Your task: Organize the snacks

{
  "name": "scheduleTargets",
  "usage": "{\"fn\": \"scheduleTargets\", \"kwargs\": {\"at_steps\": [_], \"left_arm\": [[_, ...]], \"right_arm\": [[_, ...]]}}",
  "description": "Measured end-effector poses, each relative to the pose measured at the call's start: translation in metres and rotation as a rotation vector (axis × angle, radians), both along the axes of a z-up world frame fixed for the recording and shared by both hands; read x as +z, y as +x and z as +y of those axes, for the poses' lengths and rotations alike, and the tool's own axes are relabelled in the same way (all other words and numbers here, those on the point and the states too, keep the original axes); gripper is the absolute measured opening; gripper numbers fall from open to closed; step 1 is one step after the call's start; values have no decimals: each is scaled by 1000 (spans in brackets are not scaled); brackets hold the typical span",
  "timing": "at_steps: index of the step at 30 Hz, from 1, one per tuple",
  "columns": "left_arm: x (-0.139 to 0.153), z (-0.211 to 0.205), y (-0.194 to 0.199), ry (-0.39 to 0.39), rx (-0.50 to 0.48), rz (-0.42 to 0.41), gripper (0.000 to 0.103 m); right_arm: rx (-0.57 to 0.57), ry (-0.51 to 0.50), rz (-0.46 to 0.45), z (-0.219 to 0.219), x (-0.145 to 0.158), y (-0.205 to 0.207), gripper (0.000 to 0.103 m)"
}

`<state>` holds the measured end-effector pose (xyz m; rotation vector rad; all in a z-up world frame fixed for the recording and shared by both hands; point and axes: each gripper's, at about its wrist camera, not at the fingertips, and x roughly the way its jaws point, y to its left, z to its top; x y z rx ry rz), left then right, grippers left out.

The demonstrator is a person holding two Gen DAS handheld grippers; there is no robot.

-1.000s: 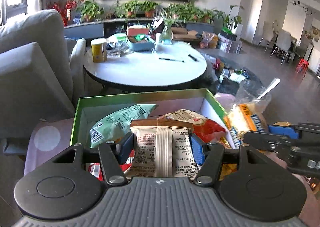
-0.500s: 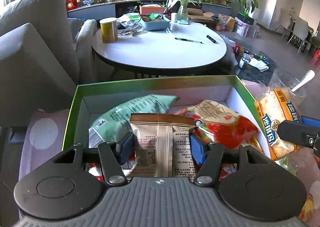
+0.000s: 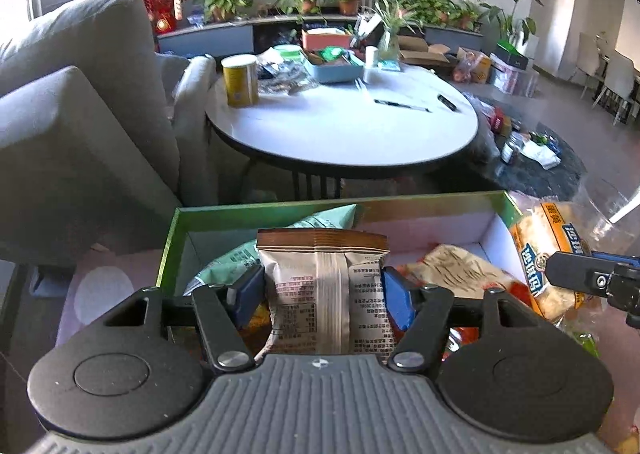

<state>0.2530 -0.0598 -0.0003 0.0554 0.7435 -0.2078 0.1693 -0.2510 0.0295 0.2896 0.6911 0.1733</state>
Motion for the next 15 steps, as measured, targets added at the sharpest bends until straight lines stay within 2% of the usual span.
{"fn": "scheduleTargets", "kwargs": {"at_steps": [4,5,8,11,15], "left_arm": [[1,4,4,-16,37,-15,63],[2,6,3,-37,39,-9,67],[6,9,-2,-52,38,-19,70],[12,10,-11,-39,37,-50,74],[19,15,-27,-50,28,-67,75]], "right_arm": [[9,-8,10,2,-2,7,68],[15,-11,10,2,-3,7,69],[-7,-24,-14,0,0,2,79],[-27,-39,-51,-3,7,-9,79],[-13,-39,-81,-8,15,-24,79]]}}
